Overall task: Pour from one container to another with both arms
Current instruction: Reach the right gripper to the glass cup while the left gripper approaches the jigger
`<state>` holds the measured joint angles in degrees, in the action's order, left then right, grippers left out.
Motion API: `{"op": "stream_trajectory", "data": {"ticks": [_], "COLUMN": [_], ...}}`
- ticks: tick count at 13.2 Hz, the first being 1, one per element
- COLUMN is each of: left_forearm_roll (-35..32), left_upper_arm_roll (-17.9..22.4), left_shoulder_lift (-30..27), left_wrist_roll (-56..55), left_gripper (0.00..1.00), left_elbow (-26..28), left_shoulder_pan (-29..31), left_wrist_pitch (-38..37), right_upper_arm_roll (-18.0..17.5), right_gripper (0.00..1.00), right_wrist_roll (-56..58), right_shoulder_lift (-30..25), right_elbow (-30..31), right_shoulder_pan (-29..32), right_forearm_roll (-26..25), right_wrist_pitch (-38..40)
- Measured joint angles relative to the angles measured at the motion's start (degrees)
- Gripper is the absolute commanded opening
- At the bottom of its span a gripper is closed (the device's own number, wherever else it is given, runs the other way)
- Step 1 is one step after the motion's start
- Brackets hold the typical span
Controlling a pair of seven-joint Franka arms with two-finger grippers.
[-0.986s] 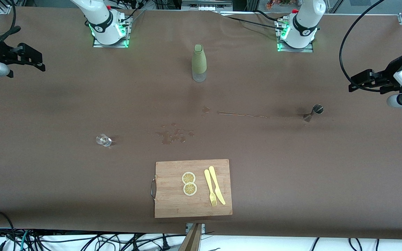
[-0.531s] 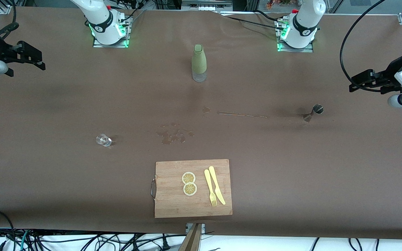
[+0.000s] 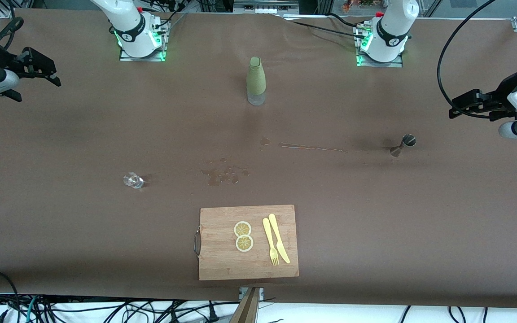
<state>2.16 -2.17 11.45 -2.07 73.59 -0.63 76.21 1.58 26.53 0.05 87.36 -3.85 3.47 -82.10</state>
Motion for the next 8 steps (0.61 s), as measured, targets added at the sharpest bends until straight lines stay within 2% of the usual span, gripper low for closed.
{"op": "stream_trajectory", "data": {"ticks": [4, 8], "left_forearm_roll": [0.0, 0.0], "left_upper_arm_roll": [0.0, 1.0], "left_shoulder_lift": [0.0, 0.0], "left_wrist_roll": [0.0, 0.9], "left_gripper": [1.0, 1.0], "left_elbow": [0.0, 0.1], "left_shoulder_pan": [0.0, 0.0], "left_wrist_pitch": [0.0, -0.1], "right_upper_arm_roll": [2.7, 3.0], "right_gripper": [1.0, 1.0], "right_wrist_roll": [18.9, 36.6], "right_shoulder_lift": [2.6, 6.1], "right_elbow": [1.8, 4.7], "right_shoulder_pan": [1.4, 5.4], "right_forearm_roll": [4.2, 8.9], "right_wrist_pitch": [-3.5, -10.6]}}
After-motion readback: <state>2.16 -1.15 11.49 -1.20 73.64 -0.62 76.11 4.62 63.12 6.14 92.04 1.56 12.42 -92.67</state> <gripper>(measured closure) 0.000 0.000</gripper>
